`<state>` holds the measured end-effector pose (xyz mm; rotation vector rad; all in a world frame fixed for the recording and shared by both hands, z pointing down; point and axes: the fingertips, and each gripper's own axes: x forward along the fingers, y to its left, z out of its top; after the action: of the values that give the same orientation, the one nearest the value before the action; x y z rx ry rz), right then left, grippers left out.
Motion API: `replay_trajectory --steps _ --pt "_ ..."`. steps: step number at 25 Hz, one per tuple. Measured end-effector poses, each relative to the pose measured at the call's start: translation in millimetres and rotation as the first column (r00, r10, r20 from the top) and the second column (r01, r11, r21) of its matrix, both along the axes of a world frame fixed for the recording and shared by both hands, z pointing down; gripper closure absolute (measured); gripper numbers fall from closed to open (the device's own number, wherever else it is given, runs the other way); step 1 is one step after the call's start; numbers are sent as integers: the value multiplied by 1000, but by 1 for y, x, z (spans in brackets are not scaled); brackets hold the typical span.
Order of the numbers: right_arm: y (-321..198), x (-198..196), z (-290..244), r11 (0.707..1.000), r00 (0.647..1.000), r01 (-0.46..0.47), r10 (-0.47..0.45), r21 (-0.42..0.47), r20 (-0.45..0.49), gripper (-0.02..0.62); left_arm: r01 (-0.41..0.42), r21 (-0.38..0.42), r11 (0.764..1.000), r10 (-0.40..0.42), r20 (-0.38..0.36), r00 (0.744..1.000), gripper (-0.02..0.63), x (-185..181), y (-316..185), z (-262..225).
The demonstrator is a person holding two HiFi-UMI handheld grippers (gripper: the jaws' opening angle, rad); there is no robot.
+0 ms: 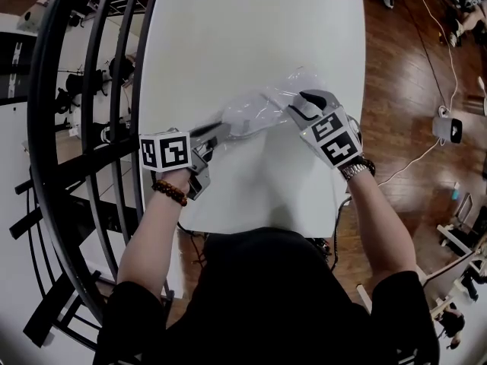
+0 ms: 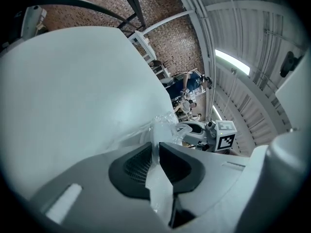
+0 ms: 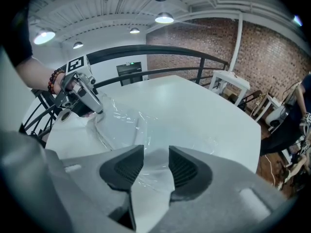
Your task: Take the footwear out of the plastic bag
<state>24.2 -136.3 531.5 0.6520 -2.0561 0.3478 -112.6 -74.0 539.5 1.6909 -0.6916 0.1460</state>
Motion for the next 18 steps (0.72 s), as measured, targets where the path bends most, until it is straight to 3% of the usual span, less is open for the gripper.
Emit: replay_trajectory --steps 10,16,18 --pt "-3 10 -2 1000 1000 -18 18 1 -13 443 33 -9 999 -34 -39 999 532 -9 1 -3" --pt "-2 15 -1 1000 1000 -27 27 -4 -16 443 54 -10 999 -54 -6 999 541 -20 0 4" --pt "-2 18 -1 1000 1000 -23 23 -4 -15 443 39 -5 999 -39 19 999 512 -14 -4 5"
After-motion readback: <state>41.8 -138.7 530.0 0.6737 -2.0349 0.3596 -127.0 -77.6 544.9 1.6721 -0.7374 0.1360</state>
